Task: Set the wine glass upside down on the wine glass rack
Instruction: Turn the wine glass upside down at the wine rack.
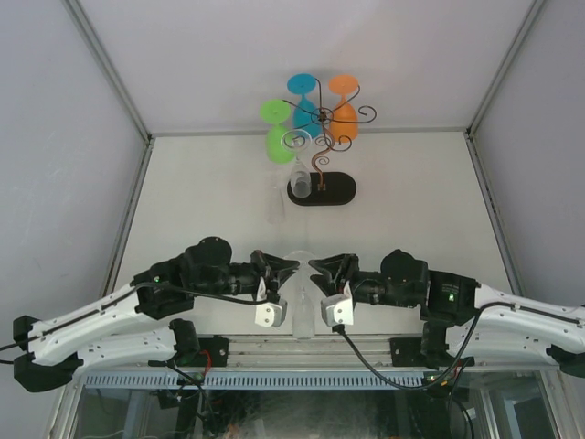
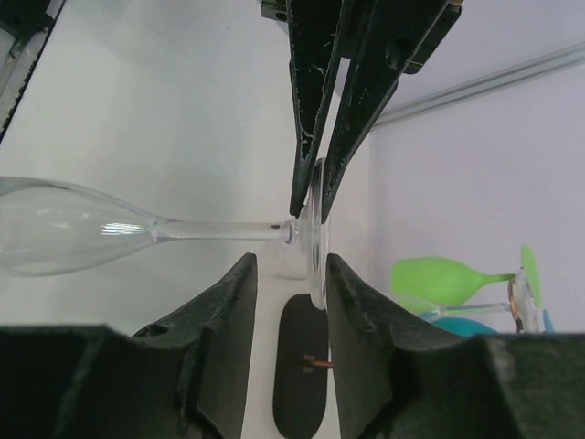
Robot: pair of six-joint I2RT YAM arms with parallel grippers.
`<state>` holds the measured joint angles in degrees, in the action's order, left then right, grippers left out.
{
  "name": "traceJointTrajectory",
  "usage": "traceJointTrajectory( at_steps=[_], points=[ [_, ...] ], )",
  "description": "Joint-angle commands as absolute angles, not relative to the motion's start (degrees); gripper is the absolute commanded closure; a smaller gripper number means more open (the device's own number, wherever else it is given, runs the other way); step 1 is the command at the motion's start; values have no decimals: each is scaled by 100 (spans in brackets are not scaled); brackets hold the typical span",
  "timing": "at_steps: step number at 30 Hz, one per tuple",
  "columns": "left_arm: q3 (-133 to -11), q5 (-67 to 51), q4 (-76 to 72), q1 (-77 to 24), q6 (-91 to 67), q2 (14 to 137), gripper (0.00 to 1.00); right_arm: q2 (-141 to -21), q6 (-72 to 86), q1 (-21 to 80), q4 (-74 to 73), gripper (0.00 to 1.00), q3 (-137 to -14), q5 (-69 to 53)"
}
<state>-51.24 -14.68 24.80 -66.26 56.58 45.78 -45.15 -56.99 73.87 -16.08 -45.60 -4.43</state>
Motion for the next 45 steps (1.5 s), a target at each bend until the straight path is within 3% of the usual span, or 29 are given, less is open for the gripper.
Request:
traceJointTrajectory(
  at_steps=[1, 10, 14, 26, 36, 45],
  points=[
    [-5056, -1035, 1948, -6627, 5614, 4380, 100, -4224, -5531, 7503, -1499, 60, -4868, -167],
    [-4765, -497, 1538, -6619, 5616, 4189, 100, -3720, -4289, 7532, -1649, 30, -4858, 486],
    [-4652, -378, 1383, -6605, 5608, 4140, 100, -3450, -3608, 7532, -1508, 24, -4794, 772],
    [-4508, -475, 860, -6335, 5316, 4005, 100, -3598, -177, 7463, -1591, 22, -4724, 1663],
    [-4456, -706, 649, -6223, 5150, 3880, 100, -4050, 1145, 7190, 334, 26, -4036, 1311],
    [-4452, -964, 624, -6133, 5070, 3850, 100, -4834, 1304, 6625, 734, 31, -3990, 593]
  ],
)
